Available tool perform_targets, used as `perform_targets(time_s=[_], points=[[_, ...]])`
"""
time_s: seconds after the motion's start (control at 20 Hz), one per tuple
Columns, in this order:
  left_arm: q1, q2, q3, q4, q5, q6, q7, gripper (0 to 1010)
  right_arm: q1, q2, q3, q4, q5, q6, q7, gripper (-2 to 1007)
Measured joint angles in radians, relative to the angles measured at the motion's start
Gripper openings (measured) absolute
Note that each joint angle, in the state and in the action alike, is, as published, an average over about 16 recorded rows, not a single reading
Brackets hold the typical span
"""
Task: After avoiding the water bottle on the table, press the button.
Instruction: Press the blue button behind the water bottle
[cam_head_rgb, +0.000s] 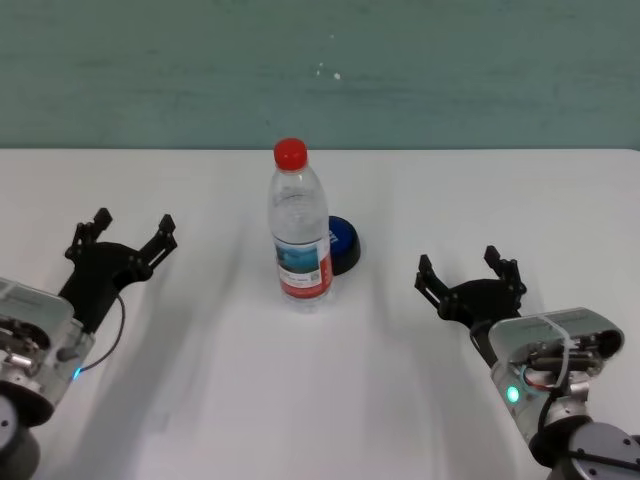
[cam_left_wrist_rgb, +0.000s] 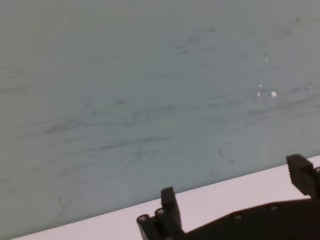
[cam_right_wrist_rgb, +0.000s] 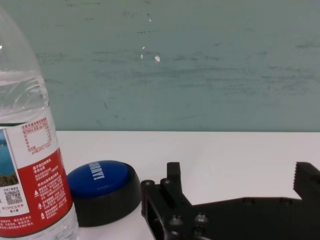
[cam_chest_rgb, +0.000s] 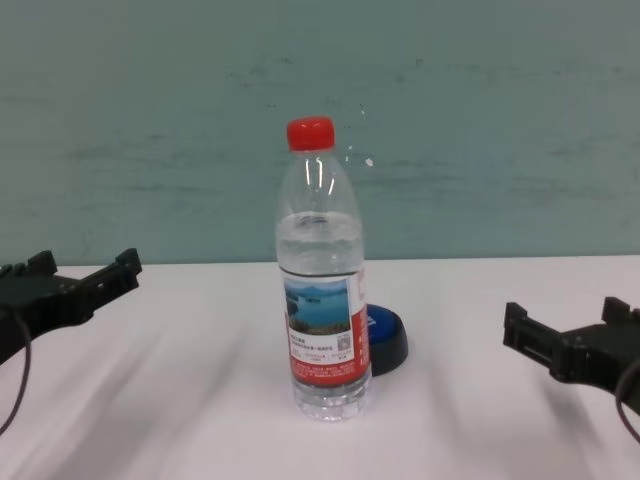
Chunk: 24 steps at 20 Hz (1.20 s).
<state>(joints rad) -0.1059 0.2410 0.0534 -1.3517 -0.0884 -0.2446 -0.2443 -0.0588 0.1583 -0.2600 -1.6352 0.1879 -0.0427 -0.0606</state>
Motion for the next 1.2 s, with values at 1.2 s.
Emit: perform_targets(time_s=[1.2], points=[[0.17, 0.046, 0.026, -0.17, -0.092, 0.016, -0.07, 1010, 0.0, 0.0, 0.001, -0.001, 0.0, 0.001, 0.001, 1004]])
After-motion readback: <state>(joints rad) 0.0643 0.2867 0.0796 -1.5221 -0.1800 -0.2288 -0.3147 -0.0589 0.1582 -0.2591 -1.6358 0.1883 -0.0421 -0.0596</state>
